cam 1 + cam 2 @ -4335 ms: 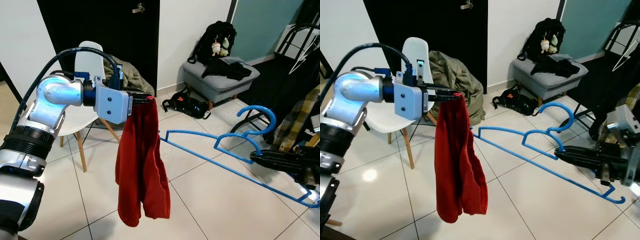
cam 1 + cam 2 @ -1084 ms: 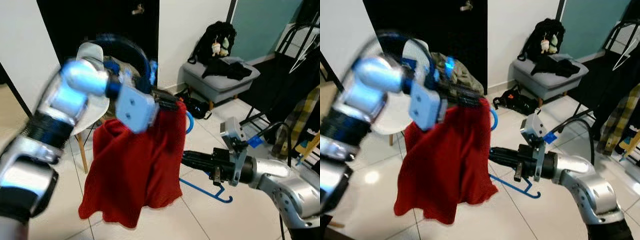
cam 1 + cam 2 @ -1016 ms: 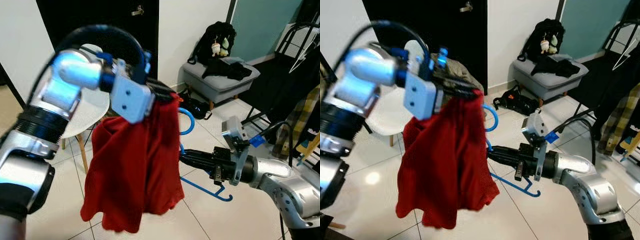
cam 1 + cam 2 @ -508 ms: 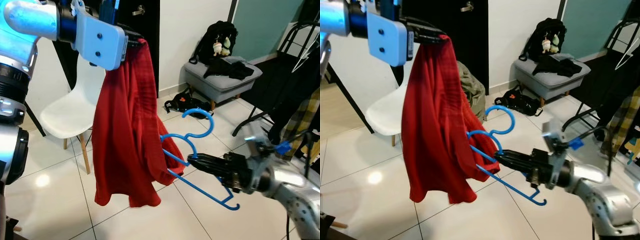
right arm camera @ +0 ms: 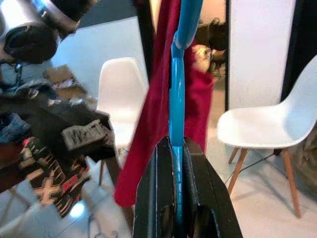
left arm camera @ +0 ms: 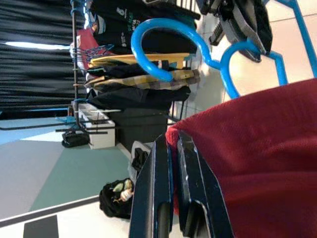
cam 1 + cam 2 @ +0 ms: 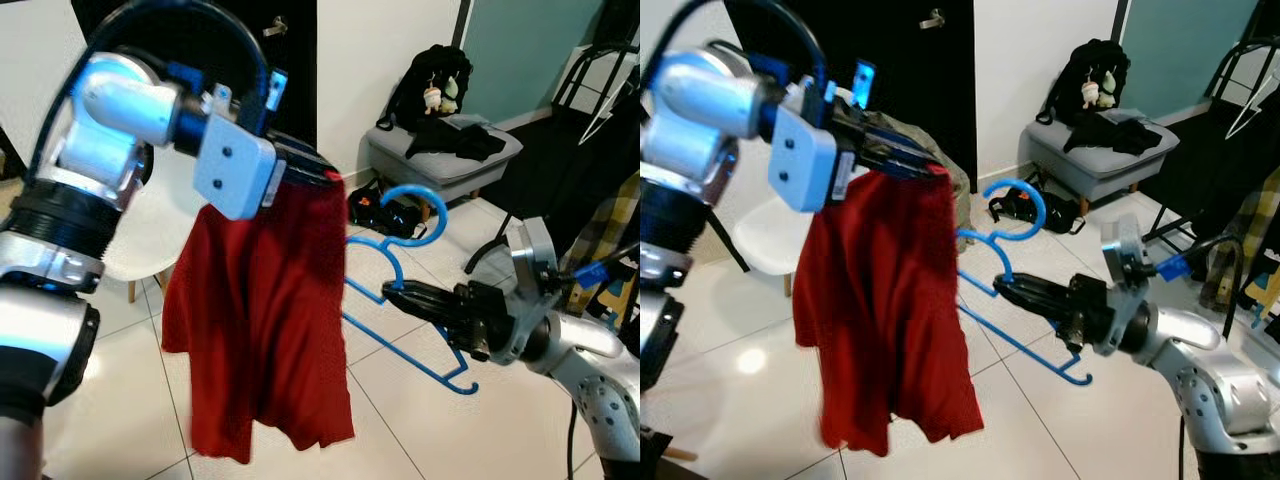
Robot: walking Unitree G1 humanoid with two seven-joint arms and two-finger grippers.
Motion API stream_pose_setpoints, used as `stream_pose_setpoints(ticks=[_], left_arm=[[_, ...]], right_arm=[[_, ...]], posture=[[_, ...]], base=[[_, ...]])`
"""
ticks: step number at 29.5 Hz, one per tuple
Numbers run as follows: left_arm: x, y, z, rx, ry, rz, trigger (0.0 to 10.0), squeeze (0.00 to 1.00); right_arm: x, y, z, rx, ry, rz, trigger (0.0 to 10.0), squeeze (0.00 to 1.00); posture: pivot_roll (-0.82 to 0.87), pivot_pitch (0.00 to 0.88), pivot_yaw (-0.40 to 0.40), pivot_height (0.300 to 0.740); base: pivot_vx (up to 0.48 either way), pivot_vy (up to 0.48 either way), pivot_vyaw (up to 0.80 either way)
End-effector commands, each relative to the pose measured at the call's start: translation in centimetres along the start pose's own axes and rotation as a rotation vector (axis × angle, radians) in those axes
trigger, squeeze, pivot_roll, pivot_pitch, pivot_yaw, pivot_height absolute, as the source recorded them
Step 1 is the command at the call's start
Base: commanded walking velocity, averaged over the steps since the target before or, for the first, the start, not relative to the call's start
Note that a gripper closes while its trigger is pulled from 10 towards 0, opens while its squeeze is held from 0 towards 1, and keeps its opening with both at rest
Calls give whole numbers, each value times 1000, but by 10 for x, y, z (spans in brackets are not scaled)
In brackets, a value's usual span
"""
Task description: Hang hanger
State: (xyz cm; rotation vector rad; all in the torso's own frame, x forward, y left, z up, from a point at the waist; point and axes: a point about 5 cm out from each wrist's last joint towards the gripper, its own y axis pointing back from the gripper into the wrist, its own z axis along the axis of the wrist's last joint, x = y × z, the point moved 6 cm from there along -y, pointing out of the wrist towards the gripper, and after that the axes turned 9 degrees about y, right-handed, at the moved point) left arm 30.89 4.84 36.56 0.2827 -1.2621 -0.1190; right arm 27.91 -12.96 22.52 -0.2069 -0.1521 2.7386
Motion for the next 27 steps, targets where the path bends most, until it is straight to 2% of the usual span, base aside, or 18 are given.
stream_pose_setpoints(ticks=[1, 5, 6, 7, 11, 19, 22, 23, 27], left_arm=[[5, -6, 14, -77, 3, 19, 10000, 0], [6, -8, 24, -130, 8, 26, 10000, 0], [8, -13, 35, -184, 20, 36, 10000, 0], [8, -14, 37, -197, 25, 38, 10000, 0], [1, -23, 47, -253, 46, 20, 10000, 0], [-16, -32, 49, -261, 90, -16, 10000, 0], [-24, -36, 43, -228, 102, -39, 10000, 0], [-25, -37, 38, -205, 128, -40, 10000, 1000], [-19, -40, 38, -207, 163, 12, 10000, 1000]], right_arm=[[-3, -7, 4, -28, 24, -14, 10000, 0], [-4, -12, 4, -35, 30, -17, 10000, 0], [-2, -16, 3, -39, 31, -5, 10000, 0], [-2, -17, 3, -40, 31, -2, 10000, 0], [-2, -21, 3, -49, 32, 2, 10000, 0], [0, -21, 5, -58, 32, 5, 10000, 0], [-1, -20, 5, -59, 31, 4, 10000, 0], [-1, -20, 5, -62, 32, 2, 10000, 0], [-1, -21, 7, -72, 35, 3, 10000, 0]], posture=[[-1, 13, 59, 740], [3, 14, 57, 740], [5, 14, 56, 740], [5, 14, 56, 740], [3, 14, 55, 740], [1, 17, 56, 740], [2, 18, 54, 740], [1, 19, 54, 740], [0, 21, 53, 740]], base=[[0, 0, 0], [0, 0, 0], [0, 0, 0], [0, 0, 0], [0, 0, 0], [0, 0, 0], [0, 0, 0], [0, 0, 0], [0, 0, 0]])
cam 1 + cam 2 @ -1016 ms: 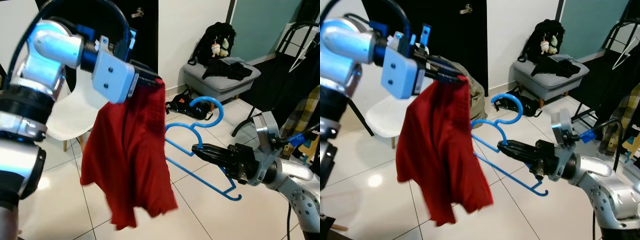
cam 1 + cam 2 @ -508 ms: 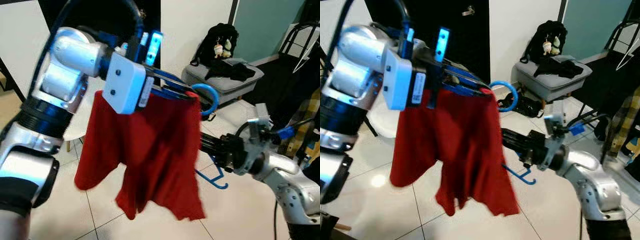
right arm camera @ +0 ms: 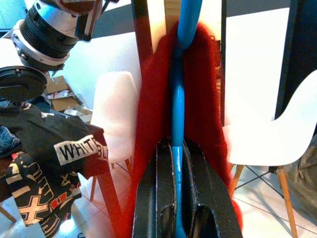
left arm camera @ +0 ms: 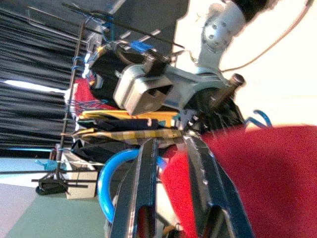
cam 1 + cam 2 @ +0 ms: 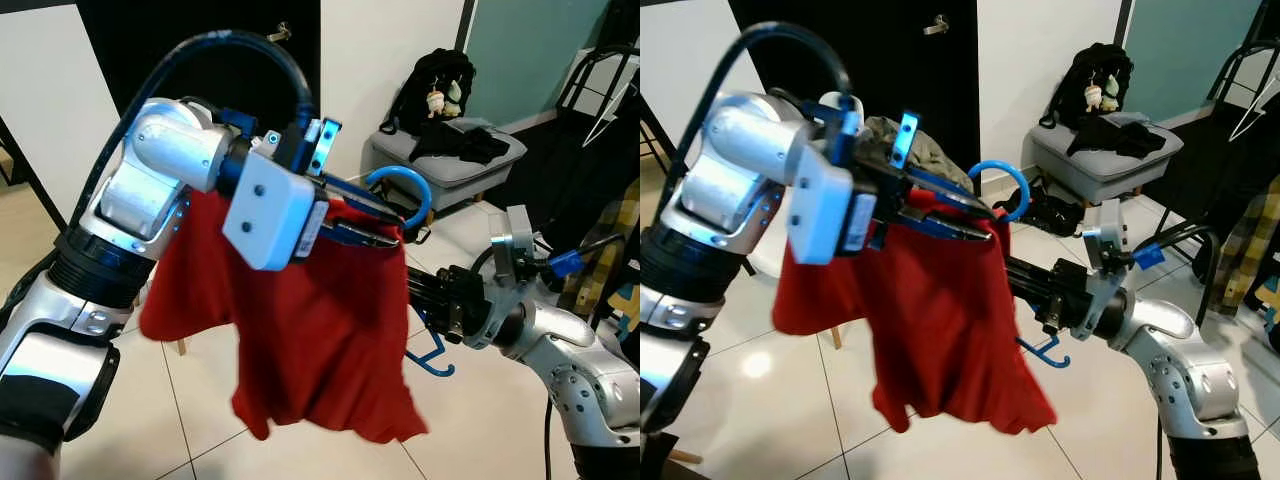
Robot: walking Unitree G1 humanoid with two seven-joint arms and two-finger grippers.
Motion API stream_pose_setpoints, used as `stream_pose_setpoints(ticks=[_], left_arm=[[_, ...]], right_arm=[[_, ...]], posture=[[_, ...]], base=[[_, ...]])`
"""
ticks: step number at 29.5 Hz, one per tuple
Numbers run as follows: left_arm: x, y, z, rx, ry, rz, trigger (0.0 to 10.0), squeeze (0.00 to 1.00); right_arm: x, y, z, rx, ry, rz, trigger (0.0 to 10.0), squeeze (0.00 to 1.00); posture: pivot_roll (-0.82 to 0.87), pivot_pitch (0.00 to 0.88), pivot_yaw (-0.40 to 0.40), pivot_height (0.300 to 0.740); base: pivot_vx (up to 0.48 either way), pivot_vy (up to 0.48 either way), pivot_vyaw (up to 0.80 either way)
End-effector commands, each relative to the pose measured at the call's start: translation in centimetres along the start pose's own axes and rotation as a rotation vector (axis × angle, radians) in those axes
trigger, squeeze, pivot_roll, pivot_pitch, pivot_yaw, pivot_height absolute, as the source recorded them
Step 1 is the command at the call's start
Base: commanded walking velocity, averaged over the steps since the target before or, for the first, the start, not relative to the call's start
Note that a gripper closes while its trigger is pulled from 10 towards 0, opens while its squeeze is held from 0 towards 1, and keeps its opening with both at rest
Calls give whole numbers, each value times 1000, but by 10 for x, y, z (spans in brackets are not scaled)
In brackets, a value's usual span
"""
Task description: Hang hanger
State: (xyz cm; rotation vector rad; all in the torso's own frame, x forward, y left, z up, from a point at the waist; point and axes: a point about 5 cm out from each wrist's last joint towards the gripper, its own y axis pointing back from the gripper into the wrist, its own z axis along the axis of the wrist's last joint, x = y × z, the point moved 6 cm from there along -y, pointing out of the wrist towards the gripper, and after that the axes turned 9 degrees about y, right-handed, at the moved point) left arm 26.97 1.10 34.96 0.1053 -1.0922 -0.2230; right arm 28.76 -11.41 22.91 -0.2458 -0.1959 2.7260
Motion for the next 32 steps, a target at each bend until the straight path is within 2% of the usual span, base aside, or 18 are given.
stream_pose_setpoints(ticks=[1, 9, 10, 13, 14, 15, 16, 17, 18, 19, 20, 21, 24, 25, 26, 27, 30, 32], left_arm=[[-1, -2, 0, 0, 14, 16, 10000, 1000], [16, 1, 0, 53, -22, 94, 10000, 1000], [18, 8, 3, 74, -20, 95, 10000, 1000], [21, 13, 5, 88, -20, 95, 10000, 1000], [29, 31, 6, 129, 25, 110, 10000, 1000], [32, 39, 6, 146, 52, 116, 10000, 1000], [32, 39, 6, 146, 52, 116, 10000, 1000], [34, 45, 7, 156, 69, 120, 10000, 1000], [36, 59, 4, 187, 137, 111, 10000, 1000], [36, 59, 4, 187, 137, 111, 10000, 1000], [38, 73, 2, 208, 199, 118, 10000, 925], [37, 90, -4, 237, 291, 117, 10000, 0], [35, 102, -6, 253, 351, 119, 10000, 0], [19, 113, -15, 261, 515, 73, 10000, 0], [19, 113, -15, 261, 515, 73, 10000, 0], [12, 114, -17, 259, 570, 49, 10000, 0], [3, 115, -20, 259, 621, 18, 10000, 0], [-18, 112, -22, 273, 712, -56, 10000, 0]], right_arm=[[1, -4, 6, -37, 13, 12, 10000, 0], [7, -6, 7, -41, 3, 50, 10000, 0], [12, -3, 8, -40, -4, 70, 10000, 0], [15, -1, 8, -39, -10, 85, 10000, 0], [21, 6, 10, -31, -21, 116, 10000, 0], [22, 9, 11, -27, -25, 125, 10000, 0], [22, 9, 11, -27, -25, 125, 10000, 0], [23, 11, 12, -24, -27, 132, 10000, 0], [25, 16, 14, -25, -35, 142, 10000, 0], [25, 16, 14, -25, -35, 142, 10000, 0], [27, 21, 16, -23, -39, 148, 10000, 0], [27, 27, 17, -17, -41, 149, 10000, 0], [27, 31, 18, -12, -42, 149, 10000, 0], [27, 34, 20, -8, -36, 146, 10000, 0], [27, 34, 20, -8, -36, 146, 10000, 0], [27, 35, 21, -9, -34, 146, 10000, 0], [27, 35, 22, -10, -31, 148, 10000, 0], [28, 36, 24, -10, -27, 151, 10000, 0]], posture=[[0, 21, 53, 740], [5, 22, 52, 740], [10, 27, 55, 740], [10, 27, 55, 740], [9, 28, 59, 740], [9, 28, 59, 740], [9, 28, 59, 740], [9, 28, 59, 740], [12, 30, 63, 740], [12, 30, 63, 740], [12, 30, 63, 740], [10, 29, 66, 740], [10, 29, 66, 740], [10, 28, 67, 740], [10, 28, 67, 740], [10, 28, 67, 740], [10, 28, 67, 740], [2, 24, 71, 740]], base=[[0, 0, 0], [0, 0, 0], [0, 0, 0], [0, 0, 0], [0, 0, 0], [0, 0, 0], [0, 0, 0], [0, 0, 0], [0, 0, 0], [0, 0, 0], [0, 0, 0], [0, 0, 0], [0, 0, 0], [0, 0, 0], [0, 0, 0], [0, 0, 0], [0, 0, 0], [0, 0, 0]])
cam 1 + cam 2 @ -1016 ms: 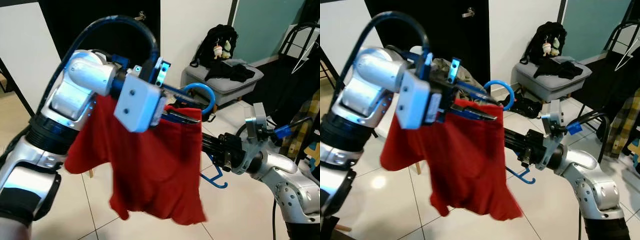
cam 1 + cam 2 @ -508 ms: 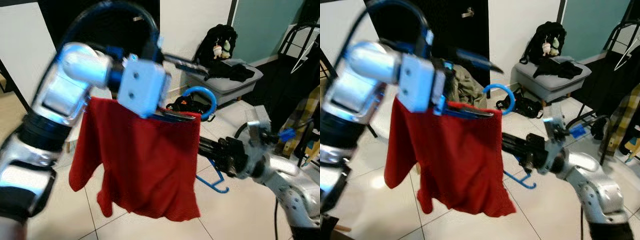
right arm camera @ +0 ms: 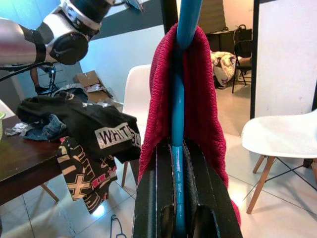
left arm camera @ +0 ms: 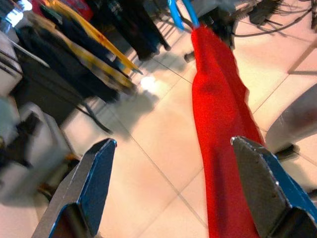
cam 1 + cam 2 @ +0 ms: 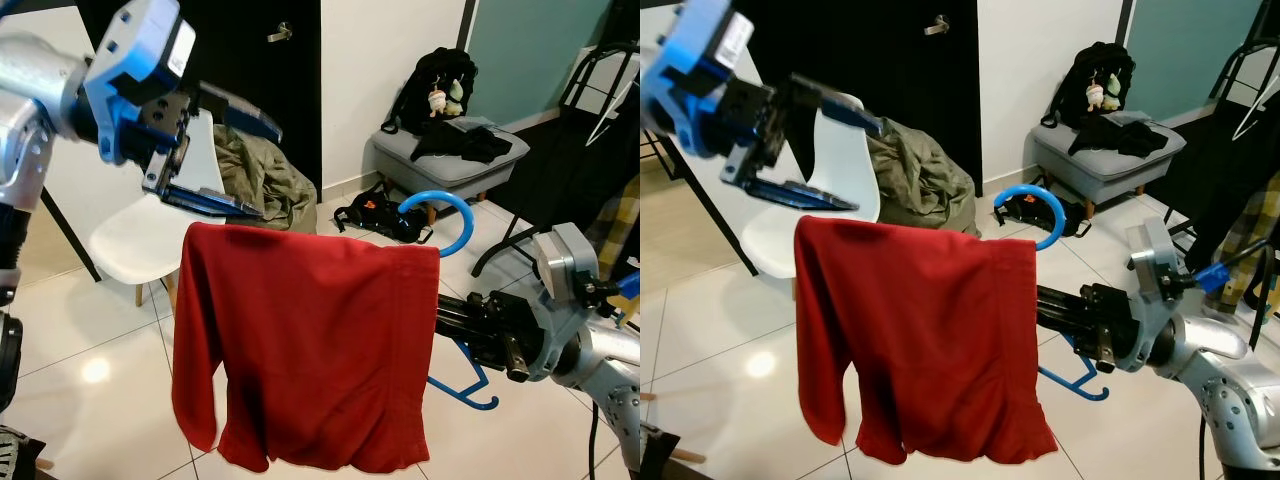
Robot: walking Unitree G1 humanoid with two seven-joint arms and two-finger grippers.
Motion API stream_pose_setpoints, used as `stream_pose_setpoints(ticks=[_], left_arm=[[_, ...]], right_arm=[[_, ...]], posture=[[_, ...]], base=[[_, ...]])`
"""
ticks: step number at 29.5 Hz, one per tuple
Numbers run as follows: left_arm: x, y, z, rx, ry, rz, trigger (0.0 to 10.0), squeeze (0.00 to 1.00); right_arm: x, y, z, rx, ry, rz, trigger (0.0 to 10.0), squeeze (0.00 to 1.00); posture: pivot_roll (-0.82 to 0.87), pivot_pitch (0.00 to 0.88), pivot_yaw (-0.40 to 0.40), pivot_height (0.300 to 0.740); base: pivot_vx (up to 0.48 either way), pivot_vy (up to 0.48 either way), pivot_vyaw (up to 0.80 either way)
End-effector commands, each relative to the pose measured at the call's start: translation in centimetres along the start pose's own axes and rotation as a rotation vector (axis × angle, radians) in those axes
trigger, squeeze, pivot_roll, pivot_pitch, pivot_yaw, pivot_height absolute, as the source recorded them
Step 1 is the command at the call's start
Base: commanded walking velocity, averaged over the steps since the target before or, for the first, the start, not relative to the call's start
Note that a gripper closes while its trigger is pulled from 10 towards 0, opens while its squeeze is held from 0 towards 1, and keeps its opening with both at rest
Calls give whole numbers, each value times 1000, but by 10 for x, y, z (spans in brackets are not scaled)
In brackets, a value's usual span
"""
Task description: Hang hanger
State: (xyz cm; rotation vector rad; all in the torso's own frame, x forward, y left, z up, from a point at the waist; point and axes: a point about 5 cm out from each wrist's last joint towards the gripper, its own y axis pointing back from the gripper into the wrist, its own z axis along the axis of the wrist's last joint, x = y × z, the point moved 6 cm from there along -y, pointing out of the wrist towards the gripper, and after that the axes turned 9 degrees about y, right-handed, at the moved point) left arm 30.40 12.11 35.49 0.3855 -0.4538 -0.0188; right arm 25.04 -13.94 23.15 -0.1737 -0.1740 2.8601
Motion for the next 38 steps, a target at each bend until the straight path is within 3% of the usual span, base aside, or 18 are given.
stream_pose_setpoints(ticks=[1, 4, 11, 20, 21, 22, 23, 38], left_arm=[[-18, -2, -9, 35, 71, -96, 10000, 0], [-23, -8, -4, -6, 140, -141, 10000, 0], [-24, -13, -10, 0, 178, -163, 10000, 0], [-35, -27, -38, 101, 215, -195, 10000, 0], [-37, -29, -40, 105, 225, -204, 8431, 0], [-37, -29, -40, 105, 225, -204, 8431, 0], [-39, -32, -43, 114, 233, -211, 0, 0], [-44, -34, -63, 213, 210, -203, 0, 0]], right_arm=[[6, -1, 12, -27, 37, 29, 10000, 0], [7, -1, 12, -23, 37, 36, 10000, 0], [11, -4, 13, -23, 37, 54, 10000, 0], [15, -8, 17, -29, 47, 73, 10000, 0], [15, -9, 17, -29, 49, 75, 10000, 0], [15, -9, 17, -29, 49, 75, 10000, 0], [15, -9, 18, -29, 50, 77, 10000, 0], [14, -9, 20, -23, 57, 75, 10000, 0]], posture=[[2, 24, 71, 740], [2, 22, 71, 740], [-3, 18, 74, 740], [-7, 16, 76, 740], [-7, 18, 75, 740], [-7, 18, 75, 740], [-9, 19, 75, 740], [-9, 21, 67, 740]], base=[[0, 0, 0], [0, 0, 0], [0, 0, 0], [0, 0, 0], [0, 0, 0], [0, 0, 0], [0, 0, 0], [0, 0, 0]])
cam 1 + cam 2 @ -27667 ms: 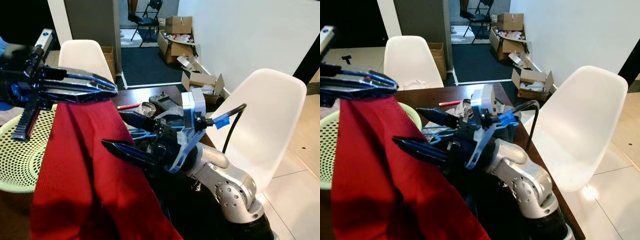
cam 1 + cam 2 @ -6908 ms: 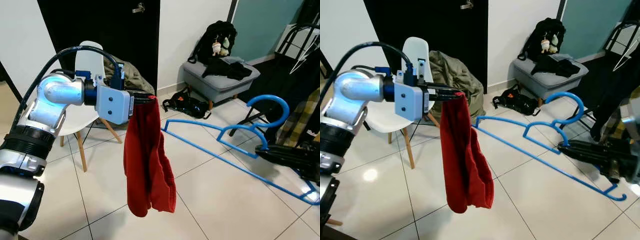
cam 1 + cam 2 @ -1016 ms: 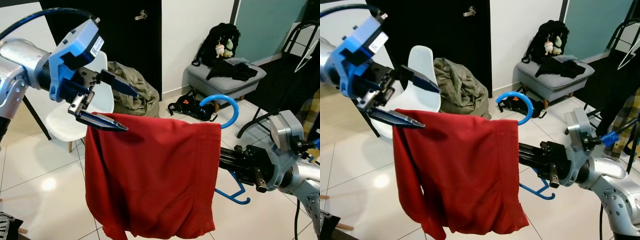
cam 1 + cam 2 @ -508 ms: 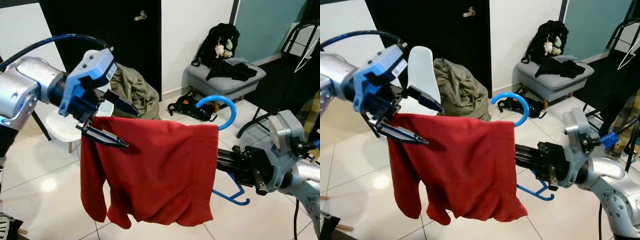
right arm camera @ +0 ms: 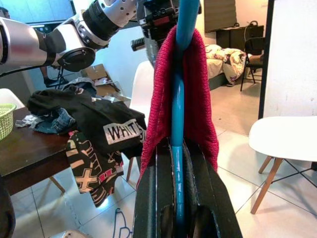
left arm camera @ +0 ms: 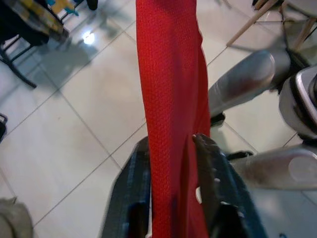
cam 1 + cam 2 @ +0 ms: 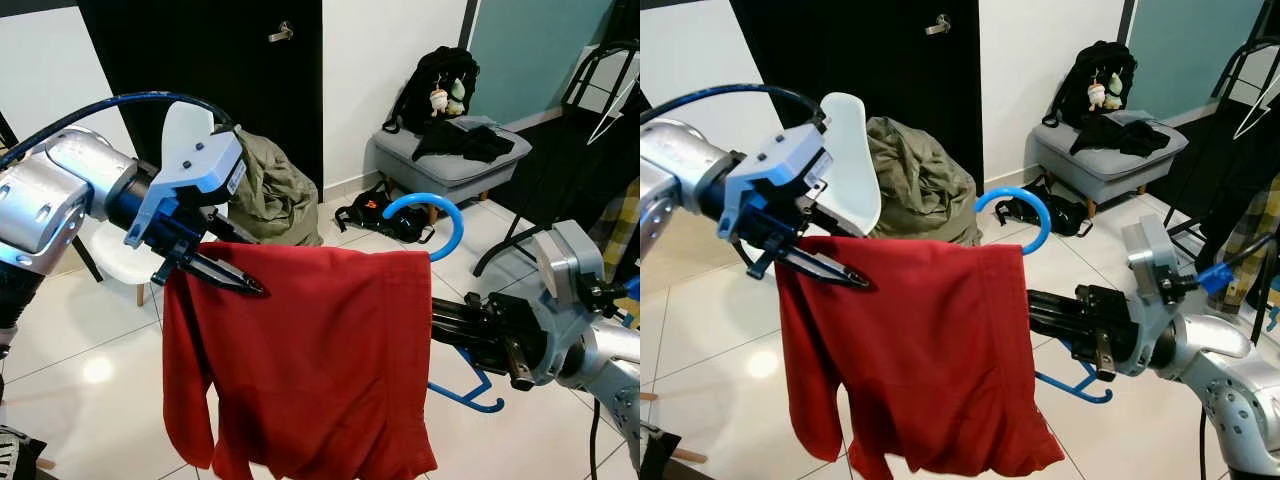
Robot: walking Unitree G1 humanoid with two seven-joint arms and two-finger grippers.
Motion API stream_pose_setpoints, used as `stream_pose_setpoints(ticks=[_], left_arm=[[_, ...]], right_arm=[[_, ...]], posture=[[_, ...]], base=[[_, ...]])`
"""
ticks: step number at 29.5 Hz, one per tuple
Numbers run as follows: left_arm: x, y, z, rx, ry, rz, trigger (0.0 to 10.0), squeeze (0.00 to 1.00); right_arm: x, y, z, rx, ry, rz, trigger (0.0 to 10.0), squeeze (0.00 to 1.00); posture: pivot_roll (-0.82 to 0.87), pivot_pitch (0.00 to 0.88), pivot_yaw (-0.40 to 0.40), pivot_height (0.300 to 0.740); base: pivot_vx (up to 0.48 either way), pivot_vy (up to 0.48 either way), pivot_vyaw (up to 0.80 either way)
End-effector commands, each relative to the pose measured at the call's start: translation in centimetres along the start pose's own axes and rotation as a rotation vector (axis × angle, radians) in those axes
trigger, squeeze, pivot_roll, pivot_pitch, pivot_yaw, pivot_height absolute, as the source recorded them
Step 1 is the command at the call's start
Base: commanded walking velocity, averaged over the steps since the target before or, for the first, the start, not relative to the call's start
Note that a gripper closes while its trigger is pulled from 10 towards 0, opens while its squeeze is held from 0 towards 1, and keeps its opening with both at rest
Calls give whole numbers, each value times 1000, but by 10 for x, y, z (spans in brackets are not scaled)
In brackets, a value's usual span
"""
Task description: Hang hanger
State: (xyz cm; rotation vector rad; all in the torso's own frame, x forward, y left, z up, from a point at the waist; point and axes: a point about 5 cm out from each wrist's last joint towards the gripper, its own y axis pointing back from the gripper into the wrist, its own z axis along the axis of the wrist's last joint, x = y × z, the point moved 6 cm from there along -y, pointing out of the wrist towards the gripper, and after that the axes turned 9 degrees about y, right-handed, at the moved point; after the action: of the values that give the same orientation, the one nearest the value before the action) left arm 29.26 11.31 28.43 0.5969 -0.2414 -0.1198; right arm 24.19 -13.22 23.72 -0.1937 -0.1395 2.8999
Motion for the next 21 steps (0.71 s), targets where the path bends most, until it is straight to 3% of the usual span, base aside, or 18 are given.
stream_pose_setpoints(ticks=[1, 12, 13, 20, 21], left_arm=[[-1, -4, -15, 50, 25, -12, 0, 0], [1, -4, -22, 126, -40, 43, 0, 0], [2, -5, -20, 117, -56, 54, 0, 0], [4, -7, -14, 81, -74, 77, 0, 0], [8, -6, -11, 65, -85, 108, 0, 0]], right_arm=[[4, -4, 14, -43, 45, 34, 10000, 0], [0, -11, 11, -43, 55, 20, 10000, 0], [-8, -14, 13, -71, 35, -20, 10000, 1000], [-21, -17, 14, -101, 25, -86, 10000, 1000], [-31, -14, 17, -128, 29, -138, 10000, 1000]], posture=[[-9, 21, 67, 740], [-3, 24, 61, 740], [-4, 27, 54, 740], [-5, 27, 47, 740], [-3, 27, 43, 740]], base=[[0, 0, 0], [0, 0, 0], [0, 0, 0], [0, 0, 0], [0, 0, 0]])
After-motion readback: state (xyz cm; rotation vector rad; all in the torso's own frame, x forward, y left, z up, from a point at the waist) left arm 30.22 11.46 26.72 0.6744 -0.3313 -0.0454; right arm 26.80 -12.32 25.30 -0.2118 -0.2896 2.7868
